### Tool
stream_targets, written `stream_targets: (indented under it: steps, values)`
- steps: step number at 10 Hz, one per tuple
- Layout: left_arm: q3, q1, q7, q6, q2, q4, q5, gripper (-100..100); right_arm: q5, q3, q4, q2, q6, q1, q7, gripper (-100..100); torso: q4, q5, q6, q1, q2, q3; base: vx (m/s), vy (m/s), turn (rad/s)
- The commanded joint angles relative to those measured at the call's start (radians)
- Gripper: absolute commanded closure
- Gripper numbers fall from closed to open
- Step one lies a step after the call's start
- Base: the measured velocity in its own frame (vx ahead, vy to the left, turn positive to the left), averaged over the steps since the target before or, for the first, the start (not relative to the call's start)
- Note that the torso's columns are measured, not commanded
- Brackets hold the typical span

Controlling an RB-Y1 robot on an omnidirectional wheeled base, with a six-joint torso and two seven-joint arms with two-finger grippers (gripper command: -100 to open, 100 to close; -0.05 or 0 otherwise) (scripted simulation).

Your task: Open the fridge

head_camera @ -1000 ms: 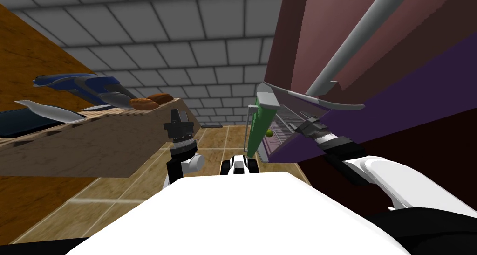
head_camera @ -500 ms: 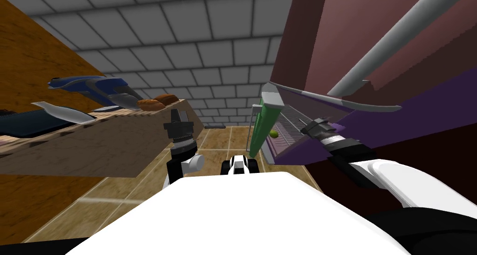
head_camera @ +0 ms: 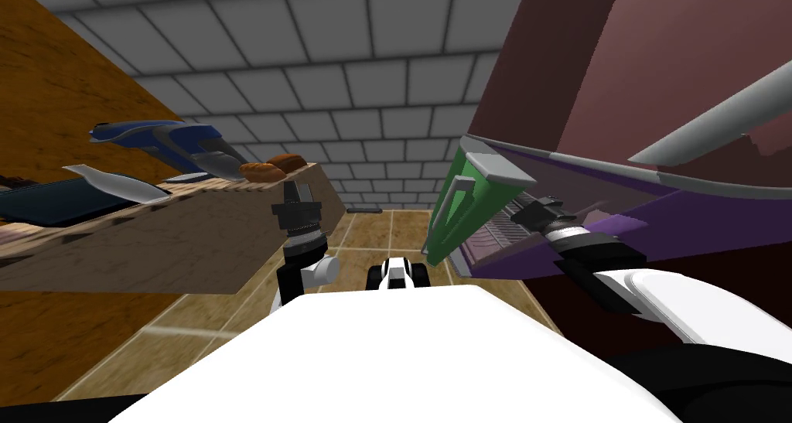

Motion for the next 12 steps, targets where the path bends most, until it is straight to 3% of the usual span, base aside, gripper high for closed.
stream_targets:
  steps: [1, 5, 7, 8, 10, 12]
  values:
    - [0.000, 0.000, 0.000, 0.000, 0.000, 0.000, 0.000, 0, -0.002, -0.031, 0.022, -0.013, 0.028, 0.021, -0.022, 100, -0.001, 0.000, 0.000, 0.000, -0.005, -0.003, 0.137, 0.212, 0.012]
    - [0.000, 0.000, 0.000, 0.000, 0.000, 0.000, 0.000, 0, -0.005, -0.081, 0.073, -0.018, 0.071, 0.049, -0.043, 100, -0.001, 0.001, -0.001, 0.004, -0.001, -0.001, 0.077, 0.276, 0.033]
    - [0.000, 0.000, 0.000, 0.000, 0.000, 0.000, 0.000, 0, -0.004, -0.078, 0.077, -0.020, 0.068, 0.044, -0.040, 100, 0.000, 0.002, 0.000, 0.003, 0.001, 0.000, 0.036, 0.166, 0.007]
    - [0.000, 0.000, 0.000, 0.000, 0.000, 0.000, 0.000, 0, -0.004, -0.090, 0.083, -0.024, 0.077, 0.058, -0.045, -100, 0.001, 0.000, 0.000, -0.004, 0.002, 0.001, 0.112, 0.112, -0.047]
    - [0.000, 0.000, 0.000, 0.000, 0.000, 0.000, 0.000, 0, -0.005, -0.105, 0.089, -0.028, 0.084, 0.073, -0.049, -100, 0.001, 0.007, -0.003, 0.007, -0.006, -0.005, 0.139, 0.155, -0.055]
    - [0.000, 0.000, 0.000, 0.000, 0.000, 0.000, 0.000, 0, -0.006, -0.119, 0.096, -0.032, 0.090, 0.086, -0.052, -100, -0.001, 0.004, -0.002, 0.008, -0.005, -0.004, 0.117, 0.172, -0.026]
